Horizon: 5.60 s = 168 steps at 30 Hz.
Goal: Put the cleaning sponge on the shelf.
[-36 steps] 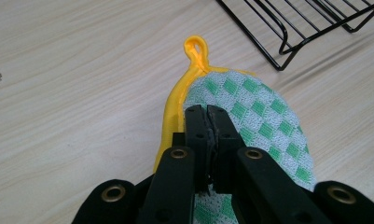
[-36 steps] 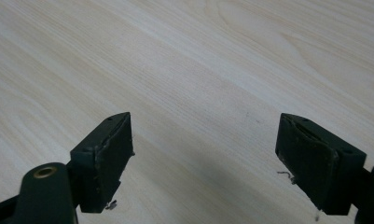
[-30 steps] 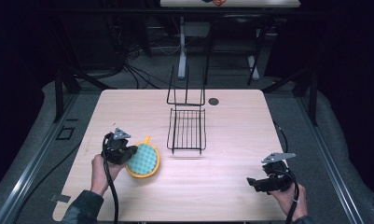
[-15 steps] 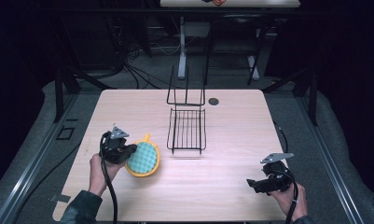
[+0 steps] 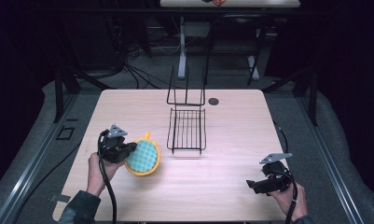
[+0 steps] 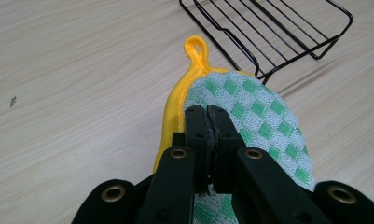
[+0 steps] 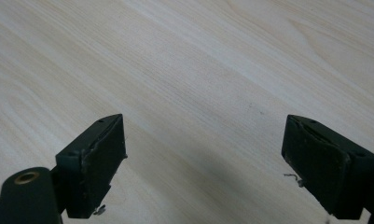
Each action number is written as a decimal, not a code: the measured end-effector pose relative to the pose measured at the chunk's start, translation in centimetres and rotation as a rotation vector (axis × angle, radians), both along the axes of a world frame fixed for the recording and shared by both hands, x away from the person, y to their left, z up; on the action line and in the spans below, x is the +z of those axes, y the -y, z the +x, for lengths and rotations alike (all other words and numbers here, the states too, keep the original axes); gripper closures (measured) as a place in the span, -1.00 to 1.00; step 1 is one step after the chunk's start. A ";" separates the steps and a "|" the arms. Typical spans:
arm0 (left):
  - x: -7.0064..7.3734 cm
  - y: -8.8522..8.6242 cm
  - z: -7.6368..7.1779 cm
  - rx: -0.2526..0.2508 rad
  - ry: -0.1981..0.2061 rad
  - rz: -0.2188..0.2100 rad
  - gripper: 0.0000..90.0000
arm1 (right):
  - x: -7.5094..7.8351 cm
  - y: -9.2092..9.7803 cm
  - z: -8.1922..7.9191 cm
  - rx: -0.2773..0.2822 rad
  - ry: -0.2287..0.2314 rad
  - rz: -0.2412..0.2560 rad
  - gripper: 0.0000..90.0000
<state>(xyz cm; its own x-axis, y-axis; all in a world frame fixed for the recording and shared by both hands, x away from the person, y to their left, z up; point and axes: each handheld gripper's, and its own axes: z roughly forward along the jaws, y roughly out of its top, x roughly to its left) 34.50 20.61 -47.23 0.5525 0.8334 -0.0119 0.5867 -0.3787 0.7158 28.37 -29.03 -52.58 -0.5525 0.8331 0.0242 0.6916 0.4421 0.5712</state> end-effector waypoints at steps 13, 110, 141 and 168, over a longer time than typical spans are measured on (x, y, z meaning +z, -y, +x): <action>1.1 0.1 -0.2 -0.007 0.025 -0.013 0.96 | 0.0 0.0 0.0 -0.001 0.001 -0.008 -0.69; 3.9 7.6 5.0 -0.130 0.099 -0.112 0.96 | -0.1 -0.1 0.0 0.001 -0.008 -0.013 -0.66; 2.4 9.5 7.3 -0.105 0.101 -0.126 0.96 | -0.1 0.0 -0.1 -0.007 -0.008 -0.013 -0.66; 0.5 10.6 8.8 -0.051 0.091 -0.149 0.96 | -0.1 0.2 -0.2 -0.011 -0.010 -0.016 -0.66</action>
<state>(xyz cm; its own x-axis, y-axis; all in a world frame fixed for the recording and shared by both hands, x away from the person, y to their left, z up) 43.33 10.01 -46.71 0.5981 0.7973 -0.0811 0.4999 -0.2921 0.8154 28.14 -29.24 -52.66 -0.5432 0.8395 0.0161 0.7021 0.4436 0.5570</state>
